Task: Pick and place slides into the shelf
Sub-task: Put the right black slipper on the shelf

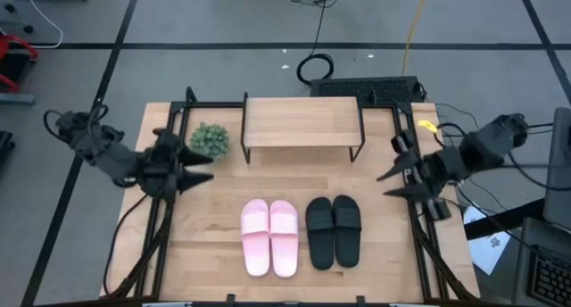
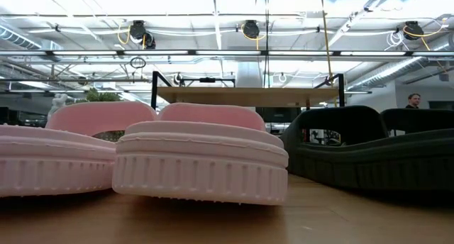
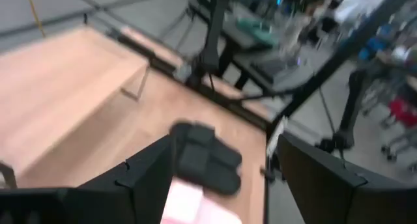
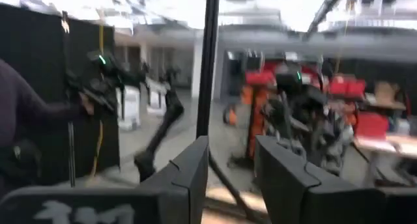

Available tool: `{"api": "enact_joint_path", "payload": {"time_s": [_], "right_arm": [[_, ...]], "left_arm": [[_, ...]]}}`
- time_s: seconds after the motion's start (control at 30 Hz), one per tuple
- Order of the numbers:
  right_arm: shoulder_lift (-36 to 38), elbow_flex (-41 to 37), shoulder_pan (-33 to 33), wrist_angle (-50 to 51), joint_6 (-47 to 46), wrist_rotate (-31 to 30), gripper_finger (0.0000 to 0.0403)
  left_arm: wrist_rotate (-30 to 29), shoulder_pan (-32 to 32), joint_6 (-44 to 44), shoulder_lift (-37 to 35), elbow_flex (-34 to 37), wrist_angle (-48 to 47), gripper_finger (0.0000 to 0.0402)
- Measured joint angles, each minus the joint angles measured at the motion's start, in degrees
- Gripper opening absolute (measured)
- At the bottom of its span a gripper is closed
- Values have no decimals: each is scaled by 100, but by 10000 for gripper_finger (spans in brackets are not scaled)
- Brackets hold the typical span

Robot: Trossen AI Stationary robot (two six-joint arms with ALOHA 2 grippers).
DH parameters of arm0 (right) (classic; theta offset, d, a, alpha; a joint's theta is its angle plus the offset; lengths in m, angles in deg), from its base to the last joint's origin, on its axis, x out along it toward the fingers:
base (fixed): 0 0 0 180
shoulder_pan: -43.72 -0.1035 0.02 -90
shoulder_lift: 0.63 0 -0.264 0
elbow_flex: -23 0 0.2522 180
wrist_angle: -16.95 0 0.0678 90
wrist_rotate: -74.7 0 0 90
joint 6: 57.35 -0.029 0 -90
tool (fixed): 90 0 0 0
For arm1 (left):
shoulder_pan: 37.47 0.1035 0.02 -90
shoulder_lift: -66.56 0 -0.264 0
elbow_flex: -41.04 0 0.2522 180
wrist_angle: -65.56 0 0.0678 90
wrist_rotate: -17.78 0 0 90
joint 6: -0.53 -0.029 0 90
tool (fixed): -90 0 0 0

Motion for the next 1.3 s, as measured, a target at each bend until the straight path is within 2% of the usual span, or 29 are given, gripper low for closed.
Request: {"api": "enact_joint_path", "payload": {"time_s": [0.13,0.2,0.3,0.43,0.57,0.67,0.8,0.9,1.07,1.3], "right_arm": [[-408,380,-888,1049,-480,-1867,114],[-572,388,-1277,1280,-835,-2594,114],[-852,399,-1812,1588,-1516,-3370,114],[-1297,399,-2261,1891,-2556,-3945,114],[-1755,399,-2397,2111,-3705,-3930,114],[-2039,399,-2439,2655,-4635,-3802,114],[-2286,399,-2459,3709,-6205,-3224,114],[-2469,328,-2454,4405,-7027,-2711,114],[-2537,-79,-2448,4812,-8000,-1784,114],[-2514,-790,-2448,4609,-8411,-1065,114]], "left_arm": [[-333,-612,610,538,-523,-556,271],[-506,-879,809,692,-577,-606,271],[-867,-1240,1381,903,-579,-863,271],[-1216,-1527,2210,1218,-577,-1233,271],[-1219,-1561,2833,1612,-577,-1443,271],[-1224,-1557,3051,1878,-575,-1455,271],[-1224,-1557,3346,2178,-575,-1459,271],[-1209,-1557,3540,2353,-575,-1463,271],[-1137,-1568,3651,2577,-575,-1464,271],[-1141,-1583,3693,2695,-572,-1536,271]]}}
